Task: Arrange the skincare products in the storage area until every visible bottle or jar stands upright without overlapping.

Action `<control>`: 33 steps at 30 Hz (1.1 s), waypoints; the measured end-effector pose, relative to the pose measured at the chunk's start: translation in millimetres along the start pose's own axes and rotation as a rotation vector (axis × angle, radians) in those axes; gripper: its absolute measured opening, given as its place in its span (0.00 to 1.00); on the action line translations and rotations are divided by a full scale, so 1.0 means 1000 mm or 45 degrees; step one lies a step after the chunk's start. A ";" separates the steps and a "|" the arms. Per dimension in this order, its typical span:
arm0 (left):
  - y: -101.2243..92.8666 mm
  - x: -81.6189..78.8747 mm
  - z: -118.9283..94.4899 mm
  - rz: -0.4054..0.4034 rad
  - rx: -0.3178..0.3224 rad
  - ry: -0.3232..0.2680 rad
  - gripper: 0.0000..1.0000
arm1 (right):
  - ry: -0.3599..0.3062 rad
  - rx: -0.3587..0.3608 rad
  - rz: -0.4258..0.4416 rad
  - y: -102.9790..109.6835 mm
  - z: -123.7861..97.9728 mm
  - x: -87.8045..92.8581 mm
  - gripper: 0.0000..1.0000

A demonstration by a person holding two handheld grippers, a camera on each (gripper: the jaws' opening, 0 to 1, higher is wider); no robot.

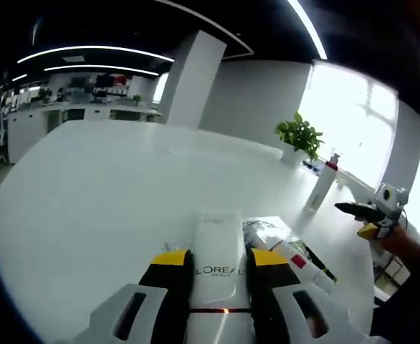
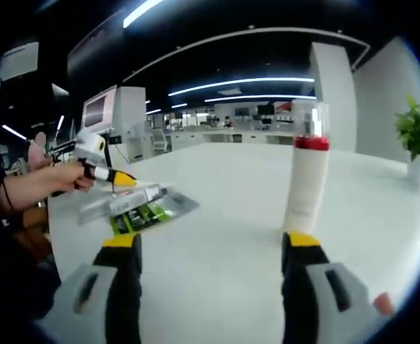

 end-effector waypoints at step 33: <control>0.002 -0.020 0.010 0.167 -0.001 0.102 0.24 | -0.006 -0.001 0.018 -0.002 0.000 0.003 0.79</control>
Point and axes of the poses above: the point that each gripper's makers call its tool centre point, and the gripper's own axes: z roughly forward along the fingers, y roughly to its left, x roughly out of its underside, the point moved 1 cm from there along -z, roughly backward along the fingers, and after that the axes turned 2 degrees about -x, right-handed, at the moved point
